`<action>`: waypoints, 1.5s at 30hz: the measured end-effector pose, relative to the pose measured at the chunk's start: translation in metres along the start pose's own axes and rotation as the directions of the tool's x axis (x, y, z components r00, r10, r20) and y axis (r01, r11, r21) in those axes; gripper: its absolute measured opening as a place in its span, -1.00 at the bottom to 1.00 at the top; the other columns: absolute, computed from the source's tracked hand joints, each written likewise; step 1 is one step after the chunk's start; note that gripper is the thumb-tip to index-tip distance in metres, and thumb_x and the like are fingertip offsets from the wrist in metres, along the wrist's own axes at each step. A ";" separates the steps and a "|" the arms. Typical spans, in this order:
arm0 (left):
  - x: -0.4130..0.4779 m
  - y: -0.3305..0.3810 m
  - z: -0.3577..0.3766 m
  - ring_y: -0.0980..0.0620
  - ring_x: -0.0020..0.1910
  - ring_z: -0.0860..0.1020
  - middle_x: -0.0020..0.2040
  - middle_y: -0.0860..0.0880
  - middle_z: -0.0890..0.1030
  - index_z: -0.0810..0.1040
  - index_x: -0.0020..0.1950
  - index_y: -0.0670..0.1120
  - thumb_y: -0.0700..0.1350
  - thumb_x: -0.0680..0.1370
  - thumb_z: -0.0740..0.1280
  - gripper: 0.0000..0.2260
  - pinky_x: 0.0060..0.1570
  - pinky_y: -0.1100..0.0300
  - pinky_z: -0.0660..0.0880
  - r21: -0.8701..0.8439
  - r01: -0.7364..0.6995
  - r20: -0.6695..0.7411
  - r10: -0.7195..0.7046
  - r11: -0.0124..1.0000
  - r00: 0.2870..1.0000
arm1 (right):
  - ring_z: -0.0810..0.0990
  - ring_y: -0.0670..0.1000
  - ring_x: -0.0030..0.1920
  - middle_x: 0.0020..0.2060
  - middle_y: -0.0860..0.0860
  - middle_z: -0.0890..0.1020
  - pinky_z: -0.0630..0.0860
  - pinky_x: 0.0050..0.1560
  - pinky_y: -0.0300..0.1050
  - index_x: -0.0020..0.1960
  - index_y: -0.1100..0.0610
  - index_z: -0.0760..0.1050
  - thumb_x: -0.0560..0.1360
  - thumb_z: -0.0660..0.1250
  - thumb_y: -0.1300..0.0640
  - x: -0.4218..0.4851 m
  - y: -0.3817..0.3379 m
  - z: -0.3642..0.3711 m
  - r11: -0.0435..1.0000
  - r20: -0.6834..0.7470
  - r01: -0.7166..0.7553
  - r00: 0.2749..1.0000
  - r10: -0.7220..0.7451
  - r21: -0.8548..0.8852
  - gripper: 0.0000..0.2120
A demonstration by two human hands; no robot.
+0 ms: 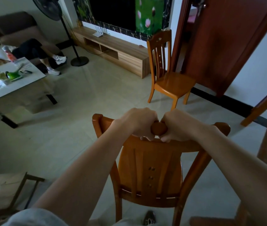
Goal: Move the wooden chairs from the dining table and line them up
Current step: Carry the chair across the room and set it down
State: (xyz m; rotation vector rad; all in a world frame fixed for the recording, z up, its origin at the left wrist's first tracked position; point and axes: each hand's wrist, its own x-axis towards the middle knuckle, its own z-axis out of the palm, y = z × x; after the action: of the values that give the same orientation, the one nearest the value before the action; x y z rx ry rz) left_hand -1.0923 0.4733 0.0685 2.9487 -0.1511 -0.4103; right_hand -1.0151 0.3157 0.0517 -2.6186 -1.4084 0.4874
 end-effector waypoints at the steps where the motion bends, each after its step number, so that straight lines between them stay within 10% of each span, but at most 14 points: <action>1: 0.009 -0.007 -0.005 0.25 -0.40 0.62 -0.41 0.12 0.67 0.52 -0.27 0.13 -0.01 0.46 0.57 -0.76 -0.34 0.27 0.44 0.005 0.004 -0.005 -0.004 1.000 1.000 | 0.58 -0.14 -0.44 -0.50 -0.13 0.58 0.59 -0.31 -0.13 -0.38 -0.03 0.55 0.32 0.54 -0.04 0.011 0.004 -0.005 1.000 0.000 0.006 1.000 -0.006 -0.005 -0.79; 28: 0.379 -0.220 -0.113 0.26 -0.37 0.48 -0.35 0.20 0.47 0.66 0.12 -0.02 0.06 0.47 0.57 -0.71 -0.36 0.33 0.35 0.052 -0.368 0.029 0.367 0.929 0.930 | 0.47 -0.17 -0.57 -0.54 -0.10 0.48 0.31 -0.42 -0.30 -0.35 0.00 0.48 0.40 0.49 0.02 0.324 0.197 -0.108 0.946 -0.007 -0.308 0.951 0.311 0.105 -0.76; 37: 0.490 -0.212 -0.136 0.26 -0.40 0.41 -0.36 0.19 0.43 0.67 0.05 -0.01 0.04 0.47 0.58 -0.76 -0.42 0.31 0.30 0.081 -0.594 0.145 0.580 0.801 0.802 | 0.40 -0.16 -0.50 -0.52 -0.14 0.41 0.27 -0.37 -0.33 -0.38 -0.07 0.32 0.42 0.52 0.02 0.344 0.252 -0.121 0.864 -0.110 -0.474 0.862 0.495 0.169 -0.61; 45: 0.566 -0.190 -0.142 0.19 -0.44 0.47 -0.38 0.12 0.51 0.67 -0.03 -0.02 0.05 0.50 0.55 -0.82 -0.46 0.29 0.37 0.111 -0.821 0.255 0.783 0.560 0.568 | 0.48 -0.12 -0.42 -0.42 -0.09 0.51 0.30 -0.41 -0.28 -0.30 -0.06 0.43 0.42 0.48 -0.09 0.348 0.266 -0.131 0.619 -0.071 -0.768 0.617 0.784 0.166 -0.73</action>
State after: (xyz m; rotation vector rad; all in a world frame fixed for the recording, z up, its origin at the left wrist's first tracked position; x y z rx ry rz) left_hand -0.4961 0.6118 0.0225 2.6042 -1.6012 -0.5133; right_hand -0.5825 0.4617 0.0290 -2.9670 -0.0881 0.4247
